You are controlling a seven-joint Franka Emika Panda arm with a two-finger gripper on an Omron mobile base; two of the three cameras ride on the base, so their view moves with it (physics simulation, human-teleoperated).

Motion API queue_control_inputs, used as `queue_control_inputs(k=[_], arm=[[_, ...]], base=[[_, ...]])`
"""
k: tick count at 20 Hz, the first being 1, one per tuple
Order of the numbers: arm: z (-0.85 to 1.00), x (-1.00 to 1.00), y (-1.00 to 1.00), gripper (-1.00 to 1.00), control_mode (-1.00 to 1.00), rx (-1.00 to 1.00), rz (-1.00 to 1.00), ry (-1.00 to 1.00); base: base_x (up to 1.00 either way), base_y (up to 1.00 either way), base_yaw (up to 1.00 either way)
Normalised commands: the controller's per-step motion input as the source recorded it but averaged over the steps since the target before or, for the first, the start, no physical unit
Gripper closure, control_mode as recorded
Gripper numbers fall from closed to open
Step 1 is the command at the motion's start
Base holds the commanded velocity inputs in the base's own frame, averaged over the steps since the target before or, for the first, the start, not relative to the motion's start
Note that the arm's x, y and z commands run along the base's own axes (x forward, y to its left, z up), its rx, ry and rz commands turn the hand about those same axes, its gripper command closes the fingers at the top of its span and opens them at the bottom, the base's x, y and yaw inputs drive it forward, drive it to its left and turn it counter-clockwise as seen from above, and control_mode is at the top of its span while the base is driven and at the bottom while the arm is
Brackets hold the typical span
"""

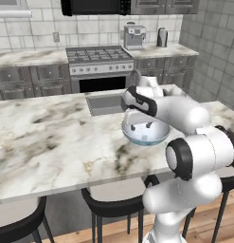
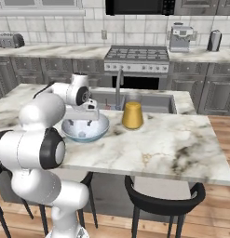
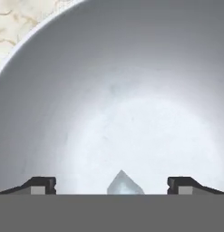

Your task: There are two ice cubes in the ice bowl. Place both ice cubes in the glass cup.

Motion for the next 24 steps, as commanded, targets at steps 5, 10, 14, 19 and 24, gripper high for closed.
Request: queue_control_inputs(k=[5,10,14,19,24], arm=[[-0.13,0.67,-0.29,-1.0,-1.0,0.06,0.45,0.04],[-0.25,0.56,-0.11,-1.0,-1.0,0.0,0.37,0.06],[-0.35,-0.33,0.6,-1.0,-1.0,-0.1,0.14,0.01],[-0.04,-0.82,0.5,-1.0,-1.0,-0.1,0.16,-0.02],[0.2,-0.2,-0.01,-1.0,-1.0,0.02,0.01,-0.11]], base=[[0.0,0.0,0.0],[0.0,0.0,0.0],[0.0,0.0,0.0],[0.0,0.0,0.0],[0.0,0.0,0.0]])
